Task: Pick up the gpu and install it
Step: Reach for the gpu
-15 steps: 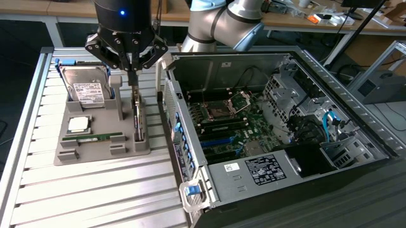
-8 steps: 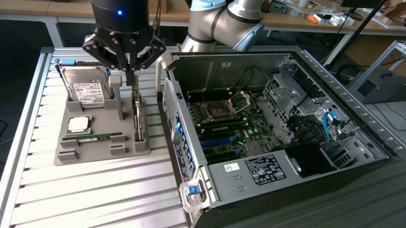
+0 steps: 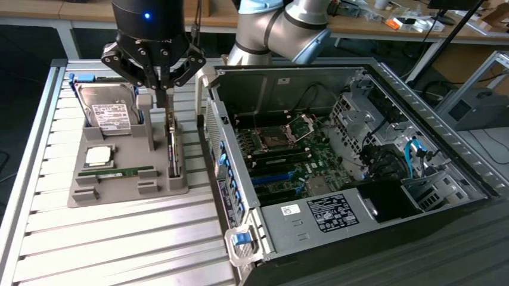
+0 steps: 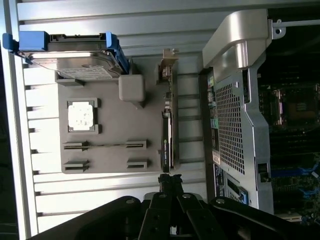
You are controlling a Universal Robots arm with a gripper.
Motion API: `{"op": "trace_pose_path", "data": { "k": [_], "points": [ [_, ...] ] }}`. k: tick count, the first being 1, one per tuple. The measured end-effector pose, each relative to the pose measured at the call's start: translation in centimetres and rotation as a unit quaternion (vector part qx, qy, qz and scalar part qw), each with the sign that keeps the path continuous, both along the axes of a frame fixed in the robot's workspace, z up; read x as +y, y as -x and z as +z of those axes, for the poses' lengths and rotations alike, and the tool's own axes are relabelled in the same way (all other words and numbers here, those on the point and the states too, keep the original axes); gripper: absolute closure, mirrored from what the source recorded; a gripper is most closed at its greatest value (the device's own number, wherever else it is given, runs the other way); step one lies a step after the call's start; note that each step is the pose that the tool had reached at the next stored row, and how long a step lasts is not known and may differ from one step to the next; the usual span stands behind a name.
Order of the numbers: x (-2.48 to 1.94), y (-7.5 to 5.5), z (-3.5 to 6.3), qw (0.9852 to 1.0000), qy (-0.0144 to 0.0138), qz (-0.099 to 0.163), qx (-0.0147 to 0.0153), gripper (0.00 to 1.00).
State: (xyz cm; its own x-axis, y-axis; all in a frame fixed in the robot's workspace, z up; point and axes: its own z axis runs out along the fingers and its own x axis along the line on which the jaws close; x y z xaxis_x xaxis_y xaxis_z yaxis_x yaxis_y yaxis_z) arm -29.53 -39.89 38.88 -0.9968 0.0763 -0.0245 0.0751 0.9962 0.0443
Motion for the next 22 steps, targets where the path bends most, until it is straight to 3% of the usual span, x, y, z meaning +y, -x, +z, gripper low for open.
{"op": "trace_pose_path", "data": {
  "k": [22],
  "points": [
    [0.00,1.1,-0.03,1.0000,0.0000,0.000,0.0000,0.90]
  ]
}}
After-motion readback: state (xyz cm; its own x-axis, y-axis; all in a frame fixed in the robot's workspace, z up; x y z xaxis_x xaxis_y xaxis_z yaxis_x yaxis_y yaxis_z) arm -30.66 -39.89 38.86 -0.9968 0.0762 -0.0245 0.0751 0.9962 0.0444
